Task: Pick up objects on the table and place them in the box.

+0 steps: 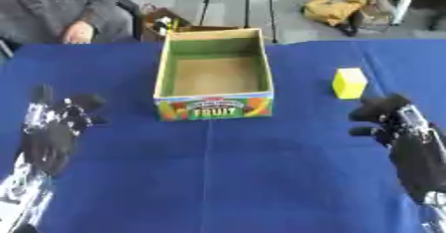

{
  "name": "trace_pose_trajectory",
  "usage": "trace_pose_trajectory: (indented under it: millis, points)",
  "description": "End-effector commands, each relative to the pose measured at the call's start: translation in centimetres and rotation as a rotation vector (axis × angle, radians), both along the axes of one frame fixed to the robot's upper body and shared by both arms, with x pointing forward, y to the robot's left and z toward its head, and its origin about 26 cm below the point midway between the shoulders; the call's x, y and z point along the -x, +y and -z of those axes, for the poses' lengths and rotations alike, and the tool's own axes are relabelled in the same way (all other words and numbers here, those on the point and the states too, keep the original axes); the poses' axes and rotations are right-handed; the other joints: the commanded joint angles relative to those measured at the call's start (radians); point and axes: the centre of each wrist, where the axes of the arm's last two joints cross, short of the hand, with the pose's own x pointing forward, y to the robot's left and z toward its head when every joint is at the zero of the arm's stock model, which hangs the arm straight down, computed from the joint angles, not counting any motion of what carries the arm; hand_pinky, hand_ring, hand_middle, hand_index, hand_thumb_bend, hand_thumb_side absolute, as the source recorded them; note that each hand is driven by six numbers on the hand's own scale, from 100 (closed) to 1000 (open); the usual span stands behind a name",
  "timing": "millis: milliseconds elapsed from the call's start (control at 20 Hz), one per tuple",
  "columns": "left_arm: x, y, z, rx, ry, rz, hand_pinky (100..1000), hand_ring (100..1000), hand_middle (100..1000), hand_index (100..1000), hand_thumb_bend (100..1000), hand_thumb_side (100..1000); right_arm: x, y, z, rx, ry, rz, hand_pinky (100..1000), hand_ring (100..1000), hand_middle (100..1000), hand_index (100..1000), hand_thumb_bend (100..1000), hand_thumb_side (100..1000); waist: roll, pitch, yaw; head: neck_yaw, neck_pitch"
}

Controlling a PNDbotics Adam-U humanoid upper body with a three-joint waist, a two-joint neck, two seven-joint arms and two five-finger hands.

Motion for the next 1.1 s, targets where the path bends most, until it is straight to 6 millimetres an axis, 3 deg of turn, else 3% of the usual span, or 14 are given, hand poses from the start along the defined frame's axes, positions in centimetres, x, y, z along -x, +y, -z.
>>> trace_pose_trajectory:
  millis: [50, 700, 800, 1100]
  points:
    - [0.0, 0.2, -0.7, -0.006, -0.024, -0.003, 699, 823, 684, 731, 509, 1000, 0.0, -0.1, -0.7, 0.011, -0.024, -0.007, 628, 717, 607, 732, 100, 832, 0.0, -0.016, 0.003, -0.002, 0.0]
    - [0.0, 0.1, -0.8, -0.006, -0.026, -0.004, 699, 825, 685, 731, 510, 1000, 0.0, -0.3, -1.1, 0.032, -0.036, -0.006, 630, 720, 608, 738, 100, 803, -0.001, -0.011, -0.004, -0.002, 0.005]
    - [0.0, 0.1, -0.8, -0.009, -0.024, -0.002, 699, 825, 685, 731, 509, 1000, 0.0, -1.3, -2.1, 0.097, -0.064, 0.003, 632, 723, 608, 744, 100, 771, -0.004, -0.011, -0.003, -0.003, 0.008]
    - [0.1, 0.3, -0.6, -0.02, -0.015, -0.004, 699, 826, 685, 731, 508, 1000, -0.3, -6.2, -7.9, 0.518, -0.188, 0.093, 672, 771, 652, 787, 100, 562, -0.018, -0.017, 0.012, 0.001, 0.014]
